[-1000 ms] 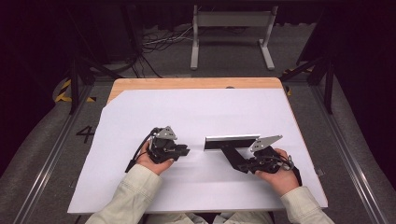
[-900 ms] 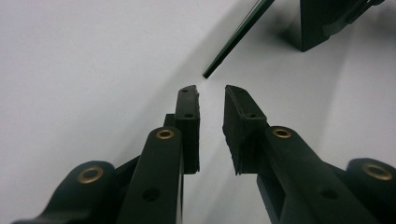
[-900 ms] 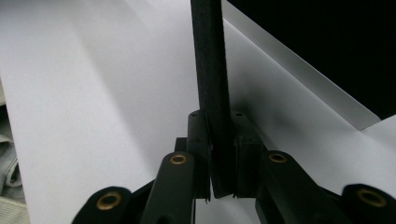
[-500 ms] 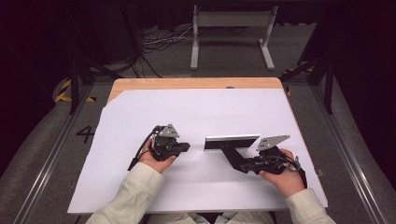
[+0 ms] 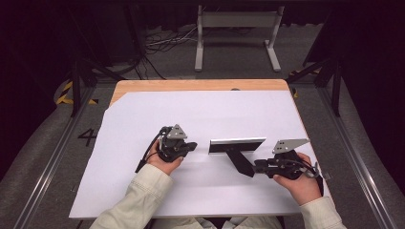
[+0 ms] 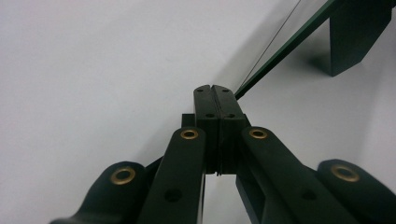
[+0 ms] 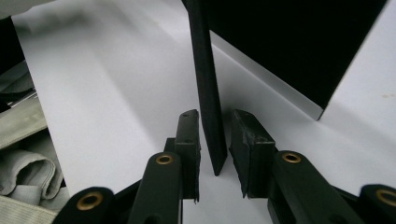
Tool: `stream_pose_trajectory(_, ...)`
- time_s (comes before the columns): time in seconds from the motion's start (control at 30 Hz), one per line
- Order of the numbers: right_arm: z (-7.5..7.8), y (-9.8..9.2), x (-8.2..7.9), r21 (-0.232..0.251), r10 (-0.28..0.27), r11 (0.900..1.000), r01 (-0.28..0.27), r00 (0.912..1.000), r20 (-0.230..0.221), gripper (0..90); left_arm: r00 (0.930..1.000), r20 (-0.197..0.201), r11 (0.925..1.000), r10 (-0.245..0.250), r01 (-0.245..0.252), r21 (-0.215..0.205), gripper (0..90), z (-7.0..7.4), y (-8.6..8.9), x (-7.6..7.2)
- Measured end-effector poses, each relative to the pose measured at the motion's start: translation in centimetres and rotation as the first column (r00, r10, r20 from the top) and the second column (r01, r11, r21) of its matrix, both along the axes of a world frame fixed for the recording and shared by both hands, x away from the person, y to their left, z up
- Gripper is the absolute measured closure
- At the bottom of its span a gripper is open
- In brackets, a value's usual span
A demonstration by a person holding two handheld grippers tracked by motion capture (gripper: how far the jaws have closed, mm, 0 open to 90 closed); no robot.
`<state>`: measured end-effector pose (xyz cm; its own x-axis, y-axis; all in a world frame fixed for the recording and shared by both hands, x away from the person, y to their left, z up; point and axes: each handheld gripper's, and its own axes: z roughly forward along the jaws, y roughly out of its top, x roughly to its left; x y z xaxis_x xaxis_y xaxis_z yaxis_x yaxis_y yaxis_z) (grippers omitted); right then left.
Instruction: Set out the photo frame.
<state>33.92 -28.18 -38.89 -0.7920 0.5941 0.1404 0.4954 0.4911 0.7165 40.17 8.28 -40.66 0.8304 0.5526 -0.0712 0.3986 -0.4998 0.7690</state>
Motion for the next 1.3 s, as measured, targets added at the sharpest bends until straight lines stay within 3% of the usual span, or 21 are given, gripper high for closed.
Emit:
stream_pose_trajectory(0.13,0.4,-0.6,-0.1,0.005,-0.019,1.000,0.019,0.9996,0.019,76.9,0.9999,0.013,0.9999,0.010,-0.010,-0.004,90.0,-0.3,-0.2,0.2)
stream_pose_trajectory(0.4,0.4,-1.3,0.1,-0.015,-0.002,1.000,0.003,0.9989,0.047,89.9,0.9997,-0.024,0.9997,0.002,-0.002,-0.023,90.0,-0.9,-0.3,0.7)
stream_pose_trajectory(0.67,0.0,-1.8,0.7,-0.029,-0.040,0.999,0.042,0.9964,0.075,90.0,0.9996,-0.029,0.9996,-0.004,0.003,-0.030,90.0,-1.0,-0.5,0.7)
stream_pose_trajectory(1.07,-1.3,-2.0,2.0,-0.023,-0.083,0.996,0.085,0.9953,0.048,90.0,0.9990,-0.044,0.9993,-0.003,0.002,-0.038,90.0,-1.4,-1.3,0.9)
stream_pose_trajectory(1.3,-0.9,-2.9,2.0,-0.014,-0.119,0.993,0.120,0.9911,0.059,90.0,0.9975,-0.070,0.9987,0.006,-0.009,-0.050,90.0,-2.1,-2.1,1.7)
